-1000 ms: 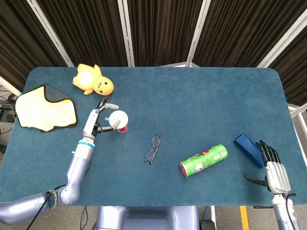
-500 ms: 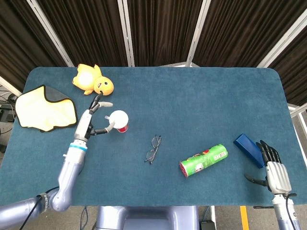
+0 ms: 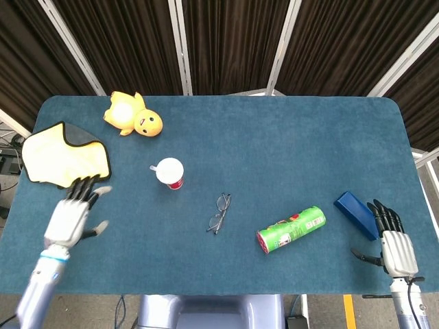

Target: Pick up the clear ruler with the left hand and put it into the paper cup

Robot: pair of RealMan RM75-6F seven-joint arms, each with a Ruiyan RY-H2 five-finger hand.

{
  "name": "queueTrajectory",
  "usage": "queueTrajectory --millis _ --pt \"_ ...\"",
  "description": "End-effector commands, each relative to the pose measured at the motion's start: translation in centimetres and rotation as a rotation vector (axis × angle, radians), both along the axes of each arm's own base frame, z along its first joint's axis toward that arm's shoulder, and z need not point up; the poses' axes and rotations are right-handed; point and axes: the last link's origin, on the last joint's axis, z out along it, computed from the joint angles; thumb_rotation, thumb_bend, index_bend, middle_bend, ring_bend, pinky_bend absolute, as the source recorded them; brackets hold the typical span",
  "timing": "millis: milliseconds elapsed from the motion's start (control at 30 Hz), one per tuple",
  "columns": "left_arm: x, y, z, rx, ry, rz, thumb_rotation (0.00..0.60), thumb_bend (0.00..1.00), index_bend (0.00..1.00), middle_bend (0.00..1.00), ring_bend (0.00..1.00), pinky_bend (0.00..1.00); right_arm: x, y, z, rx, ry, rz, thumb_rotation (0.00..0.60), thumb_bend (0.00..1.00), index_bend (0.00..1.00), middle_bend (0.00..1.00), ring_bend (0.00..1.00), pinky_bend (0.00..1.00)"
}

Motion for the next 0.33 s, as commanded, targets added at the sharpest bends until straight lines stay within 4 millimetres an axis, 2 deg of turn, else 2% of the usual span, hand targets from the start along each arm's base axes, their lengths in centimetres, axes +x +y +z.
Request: queueTrajectory --millis 33,167,333 --pt "-3.1 -3.0 1.4 0.037 0.119 0.033 0.6 0.15 0.12 0.0 0.0 0.0 0.1 0.1 0.0 0.001 0.015 0.009 0.6 0.06 0.0 0.0 0.0 0.0" --pt "-5.5 -4.6 2.2 0.042 0.159 0.115 0.6 0.13 0.06 0.0 0.0 0.0 0.1 0.0 -0.1 0.007 0.028 0.016 0.6 0.05 0.0 0.0 0.0 0.0" --pt "-6.0 -4.7 2.4 0.058 0.145 0.128 0.6 0.13 0.05 0.0 0.0 0.0 0.3 0.0 -0.2 -0.002 0.038 0.033 0.6 0.05 0.0 0.0 0.0 0.0"
